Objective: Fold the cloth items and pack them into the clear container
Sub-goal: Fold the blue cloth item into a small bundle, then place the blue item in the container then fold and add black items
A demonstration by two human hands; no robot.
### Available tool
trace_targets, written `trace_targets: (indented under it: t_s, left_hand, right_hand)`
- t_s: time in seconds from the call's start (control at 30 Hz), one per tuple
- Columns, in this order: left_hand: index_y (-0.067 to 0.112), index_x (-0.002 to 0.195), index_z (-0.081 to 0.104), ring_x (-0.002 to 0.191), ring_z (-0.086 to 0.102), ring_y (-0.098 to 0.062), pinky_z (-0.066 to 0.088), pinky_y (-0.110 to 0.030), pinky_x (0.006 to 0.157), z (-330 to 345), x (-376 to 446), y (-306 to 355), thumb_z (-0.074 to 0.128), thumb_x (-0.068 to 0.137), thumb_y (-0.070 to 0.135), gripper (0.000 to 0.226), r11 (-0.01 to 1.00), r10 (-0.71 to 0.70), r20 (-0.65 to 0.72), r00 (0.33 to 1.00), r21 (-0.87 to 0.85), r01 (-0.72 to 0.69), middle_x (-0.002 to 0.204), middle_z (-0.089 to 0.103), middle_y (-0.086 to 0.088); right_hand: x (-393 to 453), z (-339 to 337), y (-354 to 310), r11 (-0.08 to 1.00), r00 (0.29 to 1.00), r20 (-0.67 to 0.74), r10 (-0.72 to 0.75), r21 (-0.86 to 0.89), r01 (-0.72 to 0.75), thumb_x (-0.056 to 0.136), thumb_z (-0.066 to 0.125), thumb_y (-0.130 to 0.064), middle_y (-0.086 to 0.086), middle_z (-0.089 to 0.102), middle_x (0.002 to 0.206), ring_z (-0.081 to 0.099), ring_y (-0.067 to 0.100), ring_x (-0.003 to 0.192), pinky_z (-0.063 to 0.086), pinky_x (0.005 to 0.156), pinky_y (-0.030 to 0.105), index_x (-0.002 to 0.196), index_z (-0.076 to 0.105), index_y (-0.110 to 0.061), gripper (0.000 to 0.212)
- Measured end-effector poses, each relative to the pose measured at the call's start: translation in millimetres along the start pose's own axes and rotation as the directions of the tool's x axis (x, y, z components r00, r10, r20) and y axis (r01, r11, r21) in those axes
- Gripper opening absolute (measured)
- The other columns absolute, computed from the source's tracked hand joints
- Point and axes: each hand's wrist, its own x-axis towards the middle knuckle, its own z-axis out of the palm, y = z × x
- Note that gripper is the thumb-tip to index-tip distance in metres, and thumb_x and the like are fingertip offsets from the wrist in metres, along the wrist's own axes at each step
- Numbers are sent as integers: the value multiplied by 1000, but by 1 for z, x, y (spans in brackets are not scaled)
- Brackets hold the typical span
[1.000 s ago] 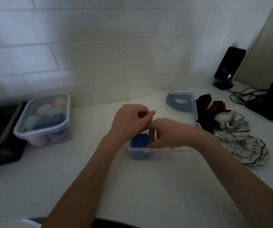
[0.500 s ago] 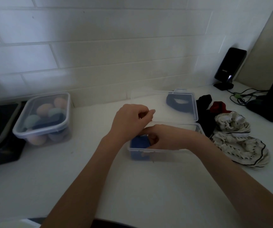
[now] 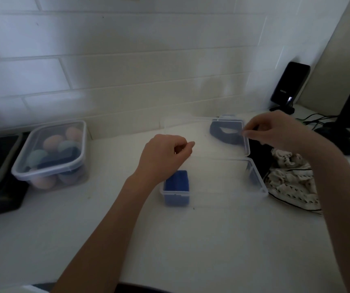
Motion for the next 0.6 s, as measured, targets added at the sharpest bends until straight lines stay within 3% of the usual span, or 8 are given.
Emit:
trace_targets:
  t_s: [0.13, 0.27, 0.37, 0.47, 0.6]
  left_hand:
    - [5, 68, 65, 56, 58, -24, 51, -44, 61, 0, -1, 1, 45, 89, 43, 47, 1000, 8, -4, 1000, 12, -8, 59, 64, -7]
    - [3, 69, 64, 56, 58, -26, 51, -44, 61, 0, 0, 0, 43, 87, 45, 50, 1000, 4, -7, 1000, 15, -4, 59, 64, -9]
    - [5, 67, 65, 54, 58, -24, 51, -43, 59, 0, 0, 1, 45, 87, 43, 48, 1000, 3, -14, 1000, 8, -3, 57, 64, -7]
    - [7, 66, 65, 53, 58, -20, 52, -42, 59, -1, -1, 1, 50, 90, 39, 43, 1000, 3, -16, 1000, 11, -3, 56, 64, -3]
    - [7, 67, 66, 54, 59, -20, 52, -42, 60, -1, -1, 1, 51, 91, 38, 42, 1000, -4, -18, 1000, 18, 4, 57, 65, -1]
  right_hand:
    - [4, -4, 28, 978, 983, 21, 184, -102, -181, 82, 69, -27, 2, 64, 78, 57, 15, 67, 41, 58, 24, 89, 69, -14, 15]
    - [10, 5, 41, 935, 953, 11, 302, -197, -294, 78, 72, -36, 10, 62, 109, 57, 24, 92, 43, 75, 30, 105, 60, -12, 38]
    - [9, 16, 40, 898, 919, 66, 390, -248, -363, 81, 66, -43, 12, 58, 109, 55, 25, 90, 48, 75, 34, 120, 52, -7, 55]
    - [8, 28, 39, 875, 907, 108, 407, -332, -353, 79, 66, -49, 13, 54, 122, 50, 25, 97, 43, 77, 31, 131, 44, -10, 70]
    - [9, 32, 40, 904, 910, 181, 372, -293, -311, 76, 74, -33, 12, 50, 129, 46, 22, 92, 40, 66, 26, 138, 38, -16, 74]
